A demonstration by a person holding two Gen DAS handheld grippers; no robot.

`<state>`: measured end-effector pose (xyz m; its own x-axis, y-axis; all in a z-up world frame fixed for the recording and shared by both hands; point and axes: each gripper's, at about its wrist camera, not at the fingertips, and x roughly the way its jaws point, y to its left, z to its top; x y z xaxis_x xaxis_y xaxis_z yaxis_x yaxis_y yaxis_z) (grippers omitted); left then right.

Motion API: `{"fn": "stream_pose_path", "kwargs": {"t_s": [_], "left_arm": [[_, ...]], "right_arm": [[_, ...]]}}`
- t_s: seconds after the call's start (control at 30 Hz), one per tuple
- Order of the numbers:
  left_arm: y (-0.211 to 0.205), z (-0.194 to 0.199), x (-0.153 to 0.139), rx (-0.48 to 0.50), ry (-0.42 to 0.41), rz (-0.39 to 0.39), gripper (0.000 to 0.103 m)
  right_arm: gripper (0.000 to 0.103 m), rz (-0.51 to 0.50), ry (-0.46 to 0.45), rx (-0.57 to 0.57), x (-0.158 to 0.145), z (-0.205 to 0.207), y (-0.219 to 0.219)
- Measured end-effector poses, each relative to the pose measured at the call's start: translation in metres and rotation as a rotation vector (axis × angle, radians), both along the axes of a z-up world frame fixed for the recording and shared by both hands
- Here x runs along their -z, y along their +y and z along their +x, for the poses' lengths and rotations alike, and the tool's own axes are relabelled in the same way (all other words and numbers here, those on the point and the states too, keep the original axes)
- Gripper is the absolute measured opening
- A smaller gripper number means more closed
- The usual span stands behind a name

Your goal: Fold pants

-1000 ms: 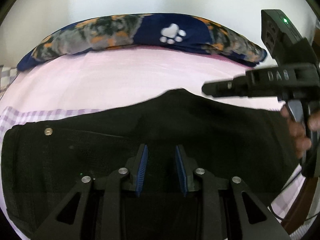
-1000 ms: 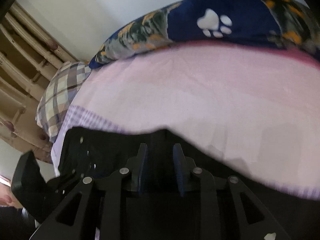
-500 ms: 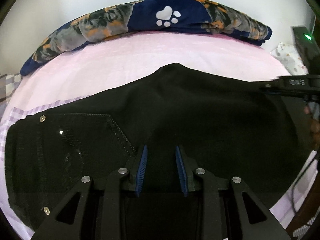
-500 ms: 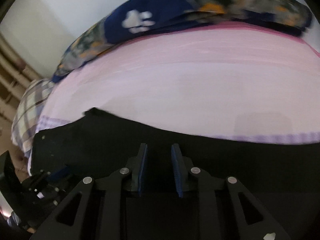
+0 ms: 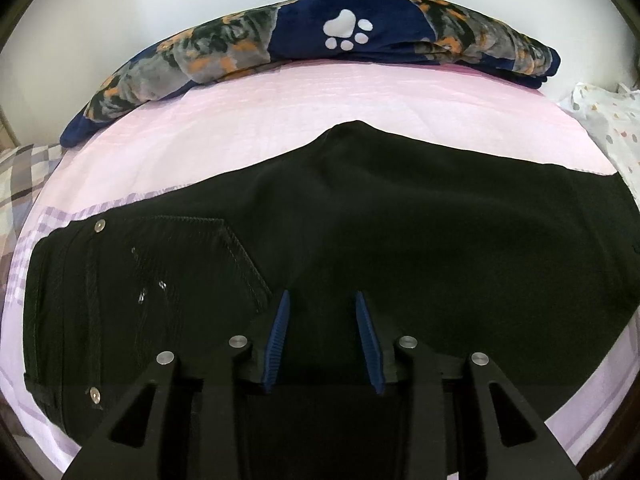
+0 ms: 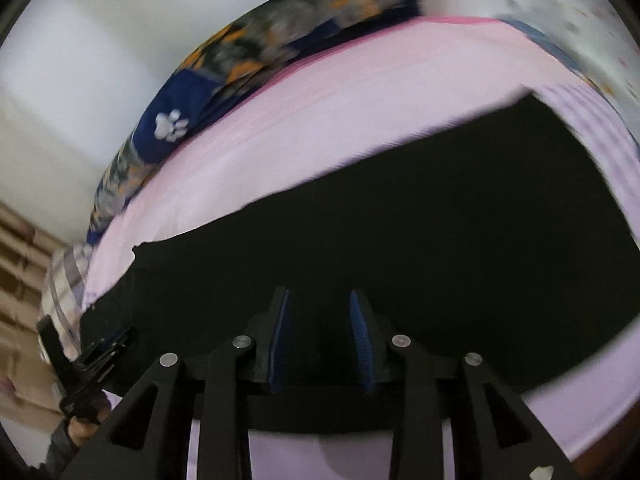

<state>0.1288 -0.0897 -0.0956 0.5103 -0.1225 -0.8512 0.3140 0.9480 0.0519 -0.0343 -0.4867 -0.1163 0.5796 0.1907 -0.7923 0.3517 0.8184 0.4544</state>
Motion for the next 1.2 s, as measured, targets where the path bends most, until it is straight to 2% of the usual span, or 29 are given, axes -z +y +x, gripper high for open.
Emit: {"fn": "stream_pose_path", "kwargs": {"t_s": [0.13,0.37,0.57,0.7,1.03,1.2], "left_arm": [[-0.007,-0.008,-0.004,0.016,0.030,-0.038,0.037],[-0.045,-0.036,-0.013,0.157,0.014,-0.060,0.037],[-0.065,-0.052,-0.010,0.238,0.032,-0.057,0.038],[-0.072,-0.058,-0.005,0.265,0.053,-0.046,0.038],[-0.074,-0.062,0.001,0.266,0.068,-0.043,0.042],[-0.075,-0.062,0.001,0.262,0.062,-0.034,0.044]], "right_arm": [[0.031,0.052,-0.005,0.093,0.006,-0.048,-0.017],[0.031,0.109,-0.023,0.176,0.018,-0.089,-0.029],[0.032,0.126,-0.037,0.222,0.024,-0.096,-0.042],[0.036,0.125,-0.031,0.261,0.030,-0.099,-0.054],[0.035,0.146,-0.100,0.446,0.033,-0.113,-0.120],[0.034,0.189,-0.138,0.514,0.036,-0.112,-0.151]]}}
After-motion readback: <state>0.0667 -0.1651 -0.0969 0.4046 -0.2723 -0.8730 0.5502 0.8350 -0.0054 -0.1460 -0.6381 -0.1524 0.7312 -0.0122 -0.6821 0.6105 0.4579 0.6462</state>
